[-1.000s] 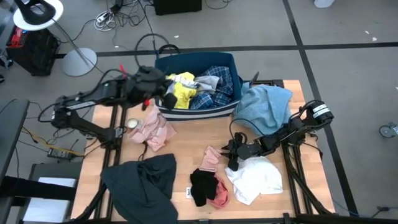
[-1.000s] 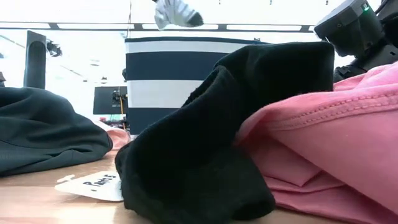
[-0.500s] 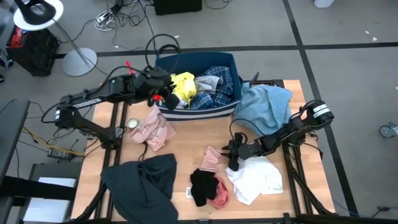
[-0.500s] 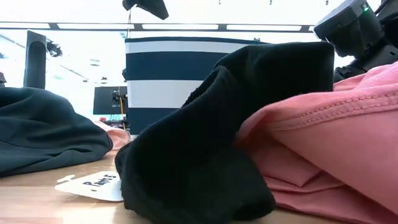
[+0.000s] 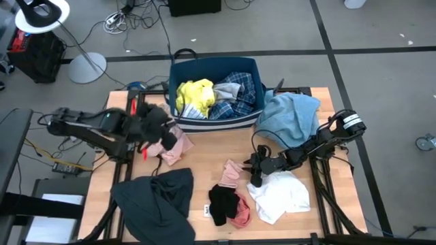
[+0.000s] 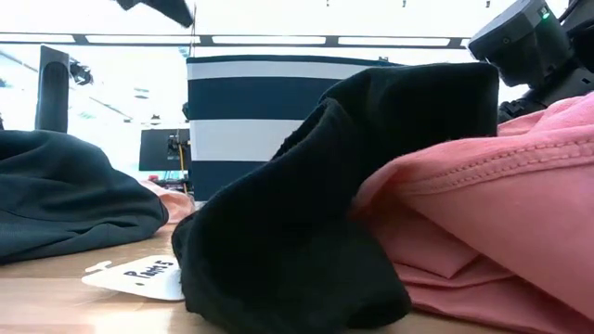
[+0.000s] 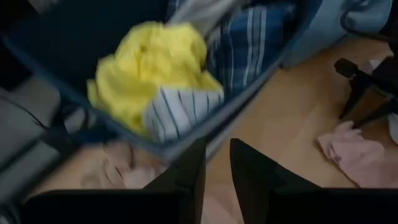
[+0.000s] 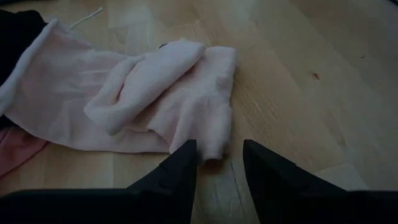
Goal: Sort clothes
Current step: Put the pink sock into the blue laundry organizer
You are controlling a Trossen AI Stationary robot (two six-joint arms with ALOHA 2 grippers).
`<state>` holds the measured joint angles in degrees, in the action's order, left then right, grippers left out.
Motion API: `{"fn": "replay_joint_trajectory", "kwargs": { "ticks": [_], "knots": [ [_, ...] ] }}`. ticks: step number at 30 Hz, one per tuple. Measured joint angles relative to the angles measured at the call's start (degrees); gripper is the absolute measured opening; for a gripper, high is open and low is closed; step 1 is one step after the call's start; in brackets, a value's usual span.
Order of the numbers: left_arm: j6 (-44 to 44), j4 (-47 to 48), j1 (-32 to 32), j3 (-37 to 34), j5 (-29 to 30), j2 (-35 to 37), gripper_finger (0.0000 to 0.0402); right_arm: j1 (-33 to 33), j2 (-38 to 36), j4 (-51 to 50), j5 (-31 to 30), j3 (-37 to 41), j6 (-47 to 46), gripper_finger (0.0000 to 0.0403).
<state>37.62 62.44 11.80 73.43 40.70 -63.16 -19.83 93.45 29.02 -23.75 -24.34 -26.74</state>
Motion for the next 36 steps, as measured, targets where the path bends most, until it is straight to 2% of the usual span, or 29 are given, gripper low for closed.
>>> {"fn": "replay_joint_trajectory", "kwargs": {
  "ticks": [7, 16, 22, 28, 36],
  "knots": [
    [13.8, -8.3, 3.3, -19.9, -1.7, 6.1, 0.0078, 0.0, 0.0, 0.7, 0.0, 0.0, 0.0, 0.0132],
    [15.6, -27.4, 1.1, -37.9, -7.5, 5.7, 0.0078, 0.0, 0.0, 1.1, 0.0, 0.0, 0.0, 0.0132],
    [17.1, -33.5, 0.3, -44.2, -7.8, 5.5, 0.0078, 0.0, 0.0, 1.1, 0.0, 0.0, -0.1, 0.0132],
    [18.4, -39.6, -1.0, -49.7, -12.2, 5.0, 0.0078, 0.0, 0.0, 1.1, 0.0, 0.0, -0.1, 0.0132],
    [18.5, -45.1, -1.0, -53.0, -13.7, 1.3, 0.0078, 0.1, 0.0, 1.2, 0.0, 0.0, -0.1, 0.0132]
  ]
}}
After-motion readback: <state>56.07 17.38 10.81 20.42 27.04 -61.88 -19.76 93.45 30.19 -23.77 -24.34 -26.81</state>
